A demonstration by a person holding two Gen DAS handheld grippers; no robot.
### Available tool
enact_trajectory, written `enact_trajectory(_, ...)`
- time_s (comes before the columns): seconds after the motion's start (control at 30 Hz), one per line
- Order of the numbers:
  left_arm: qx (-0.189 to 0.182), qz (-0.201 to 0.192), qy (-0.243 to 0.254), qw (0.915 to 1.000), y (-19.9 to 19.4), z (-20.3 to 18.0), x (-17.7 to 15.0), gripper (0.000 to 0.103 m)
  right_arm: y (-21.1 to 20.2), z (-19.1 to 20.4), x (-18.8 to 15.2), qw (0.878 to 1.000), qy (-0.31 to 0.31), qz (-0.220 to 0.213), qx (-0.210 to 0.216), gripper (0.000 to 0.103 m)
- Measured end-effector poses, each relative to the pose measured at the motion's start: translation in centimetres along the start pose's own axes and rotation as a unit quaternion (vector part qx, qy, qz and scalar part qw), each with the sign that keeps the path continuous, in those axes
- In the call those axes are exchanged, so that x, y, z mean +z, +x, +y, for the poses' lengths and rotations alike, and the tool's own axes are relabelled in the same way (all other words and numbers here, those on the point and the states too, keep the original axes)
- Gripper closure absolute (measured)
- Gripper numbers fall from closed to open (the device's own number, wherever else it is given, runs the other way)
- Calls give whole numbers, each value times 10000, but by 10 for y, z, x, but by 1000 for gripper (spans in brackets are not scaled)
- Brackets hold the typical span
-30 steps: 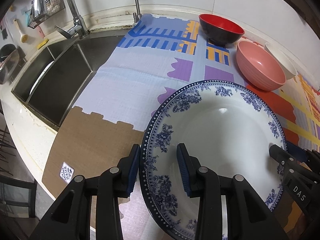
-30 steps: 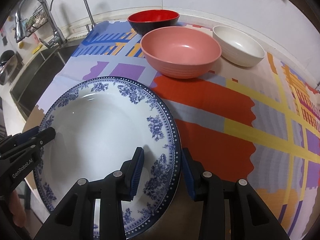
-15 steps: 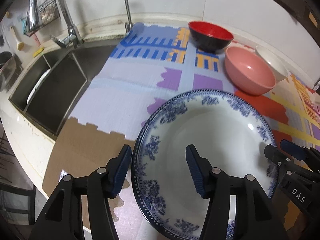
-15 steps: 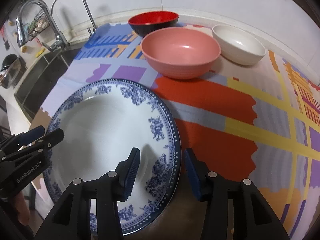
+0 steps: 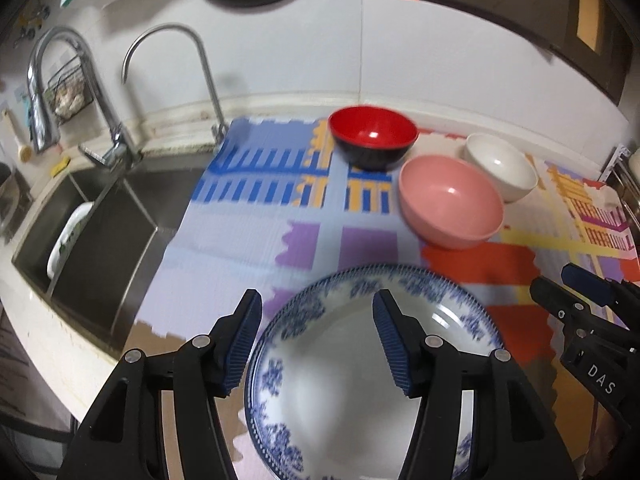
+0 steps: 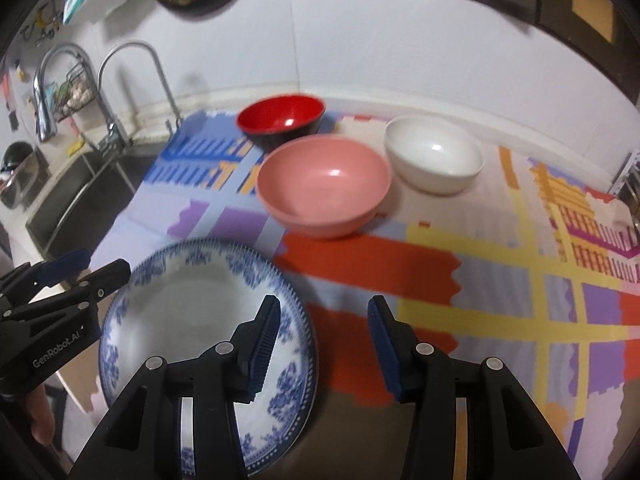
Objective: Organize plates and bowls
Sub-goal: 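Move both tools to the pink bowl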
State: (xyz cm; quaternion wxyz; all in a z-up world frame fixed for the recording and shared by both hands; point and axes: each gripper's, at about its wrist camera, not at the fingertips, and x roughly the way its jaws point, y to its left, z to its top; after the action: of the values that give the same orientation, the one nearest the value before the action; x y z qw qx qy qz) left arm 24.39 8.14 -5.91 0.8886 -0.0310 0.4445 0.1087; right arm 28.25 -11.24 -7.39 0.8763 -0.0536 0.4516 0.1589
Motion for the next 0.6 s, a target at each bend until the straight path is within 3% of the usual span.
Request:
enact_trajectory(0.27, -103, -248, 298, 9992, 6, -13, 35, 46, -3, -11, 22, 9992, 163, -323, -179, 56)
enact_trajectory(0.6, -412, -153, 580, 9974, 45, -33, 69, 46, 20, -29, 49, 9980, 426, -382, -269, 56)
